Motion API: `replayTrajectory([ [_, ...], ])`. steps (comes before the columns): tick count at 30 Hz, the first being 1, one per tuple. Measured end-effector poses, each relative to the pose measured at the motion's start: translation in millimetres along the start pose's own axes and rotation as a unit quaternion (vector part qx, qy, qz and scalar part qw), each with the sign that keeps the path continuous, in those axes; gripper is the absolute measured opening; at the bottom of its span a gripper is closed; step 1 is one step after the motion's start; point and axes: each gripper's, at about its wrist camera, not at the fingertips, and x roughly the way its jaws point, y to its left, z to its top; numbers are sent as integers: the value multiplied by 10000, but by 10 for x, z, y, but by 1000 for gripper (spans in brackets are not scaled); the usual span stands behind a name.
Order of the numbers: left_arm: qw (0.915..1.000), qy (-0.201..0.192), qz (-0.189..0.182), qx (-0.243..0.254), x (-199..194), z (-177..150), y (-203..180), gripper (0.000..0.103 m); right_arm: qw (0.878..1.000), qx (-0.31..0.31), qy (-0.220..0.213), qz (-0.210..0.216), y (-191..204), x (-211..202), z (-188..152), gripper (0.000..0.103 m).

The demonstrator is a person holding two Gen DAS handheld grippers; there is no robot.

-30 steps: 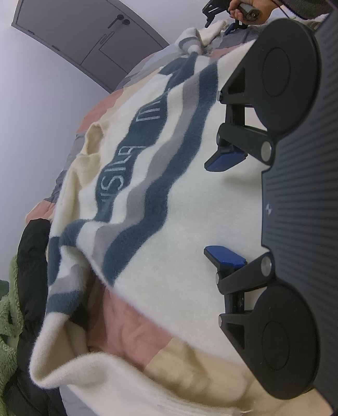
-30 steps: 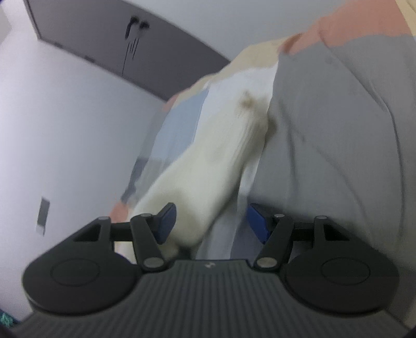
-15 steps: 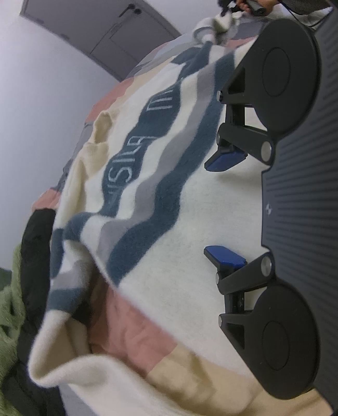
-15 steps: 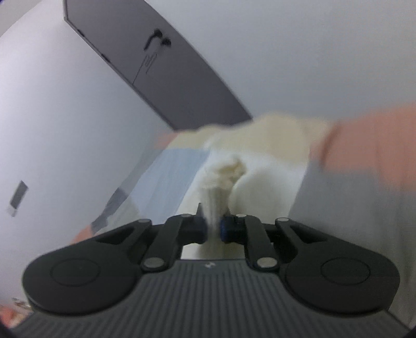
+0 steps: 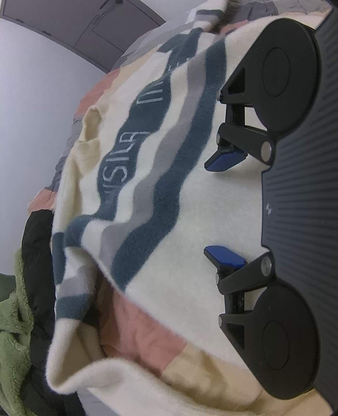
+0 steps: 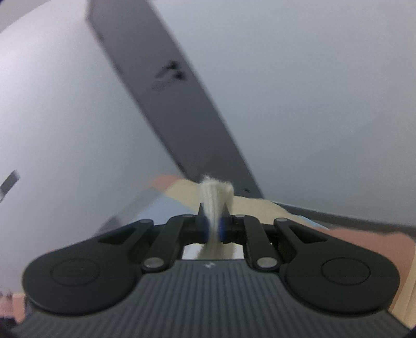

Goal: Fold large clothes
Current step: 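Grasp the sleeve cuff with the right tool and lift it across the body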

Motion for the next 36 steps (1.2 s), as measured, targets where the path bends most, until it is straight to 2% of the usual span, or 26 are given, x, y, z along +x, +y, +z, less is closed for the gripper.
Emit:
replayTrajectory([
  [6,9999,-112,-95,-3,-191,0,70,69,9913,-922,-78,934,911,-612,125,11],
  [10,9991,-305,-277,-61,-383,21,141,69,9764,-1462,-233,1573,1619,-1134,107,11],
  [12,9984,-443,-336,-73,-484,30,180,69,9652,-1687,-266,1979,1980,-1421,67,11],
  [15,9973,-589,-419,-122,-603,56,261,69,9408,-2094,-272,2653,2511,-1875,-88,11],
  [19,9950,-748,-576,-324,-772,91,412,69,8984,-2621,-107,3522,3090,-2395,-449,11],
  [23,9922,-885,-692,-535,-933,129,599,69,8431,-3201,258,4313,3466,-2926,-1067,11],
  [29,9865,-1046,-811,-966,-1115,201,920,69,7684,-3795,1175,5017,3639,-3454,-2171,12],
  [32,9835,-1108,-817,-1170,-1168,235,1066,69,7453,-4065,1622,5030,3690,-3656,-2639,12],
  [36,9813,-1140,-826,-1316,-1197,252,1178,69,7322,-4173,2251,4890,3599,-3613,-3173,14],
])
